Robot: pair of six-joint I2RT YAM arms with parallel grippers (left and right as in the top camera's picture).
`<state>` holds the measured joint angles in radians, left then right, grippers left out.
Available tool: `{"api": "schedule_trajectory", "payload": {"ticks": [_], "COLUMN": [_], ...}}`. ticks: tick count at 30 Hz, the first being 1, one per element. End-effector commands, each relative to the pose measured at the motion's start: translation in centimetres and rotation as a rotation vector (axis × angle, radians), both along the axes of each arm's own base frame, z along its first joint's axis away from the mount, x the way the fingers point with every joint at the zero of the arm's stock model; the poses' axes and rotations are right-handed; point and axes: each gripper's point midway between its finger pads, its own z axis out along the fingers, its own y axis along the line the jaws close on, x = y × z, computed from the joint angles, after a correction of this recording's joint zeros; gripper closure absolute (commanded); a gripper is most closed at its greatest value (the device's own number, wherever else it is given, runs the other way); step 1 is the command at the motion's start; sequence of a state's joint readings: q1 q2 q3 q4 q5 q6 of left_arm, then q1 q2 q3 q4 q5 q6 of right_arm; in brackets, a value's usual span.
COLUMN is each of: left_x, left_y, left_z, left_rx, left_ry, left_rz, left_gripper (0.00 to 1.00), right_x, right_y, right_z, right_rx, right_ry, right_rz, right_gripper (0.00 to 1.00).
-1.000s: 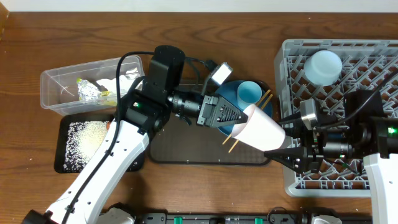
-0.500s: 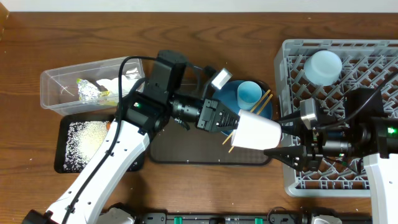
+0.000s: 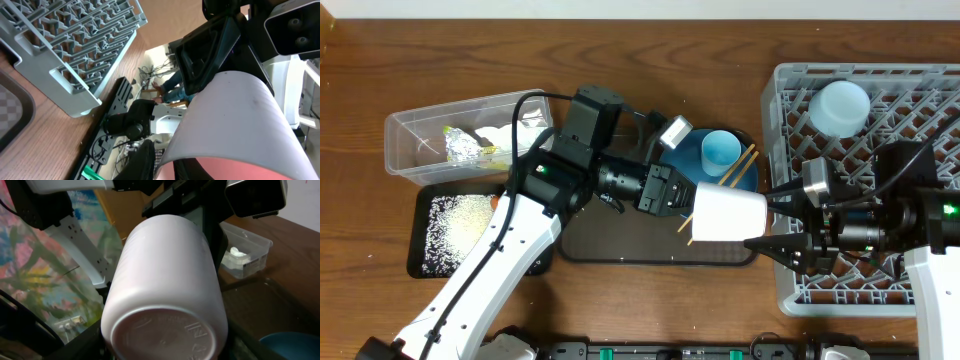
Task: Sort waste into correct bins and load items into the dishwasher rack
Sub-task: 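Open the left gripper to release the pink cup to the right gripper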
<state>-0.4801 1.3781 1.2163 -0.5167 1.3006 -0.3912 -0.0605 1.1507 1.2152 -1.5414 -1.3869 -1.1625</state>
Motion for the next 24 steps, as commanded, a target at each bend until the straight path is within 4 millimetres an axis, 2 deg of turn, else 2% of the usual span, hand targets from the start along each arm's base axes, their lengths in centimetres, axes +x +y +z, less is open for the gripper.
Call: {"api": "schedule_trajectory", "payload": {"ticks": [1, 9, 13, 21, 24], "left_x": [0.6, 1.0, 1.0, 1.0, 1.0], "left_y": [0.2, 0.2, 0.2, 0.2, 0.2], "left_z": [-1.0, -1.3, -1.2, -1.2, -1.2], "left_rx": [0.035, 0.051, 0.05, 0.049, 0.049], "left_ry": [-0.027, -0.036, -0.038, -0.039, -0.039], "left_rz": [0.04, 0.058, 0.058, 0.058, 0.058], "left_gripper": [0.84, 0.85, 0.94, 0.94, 0.94], "right_x": [-0.4, 0.0, 0.3, 0.9, 0.9], "right_y": [0.4, 0.4, 0.4, 0.4, 0.4], "right_z": [1.1, 1.0, 0.8, 0.4, 0.4], "right_rx": [0.06, 0.059, 0.06, 0.061, 0.062], "right_ry": [-0.022, -0.039, -0.024, 0.003, 0.004], "right_rz": [0.019, 0.02, 0.022, 0.022, 0.023], "right_gripper": [0.36, 0.34, 0.33, 0.32, 0.27]}}
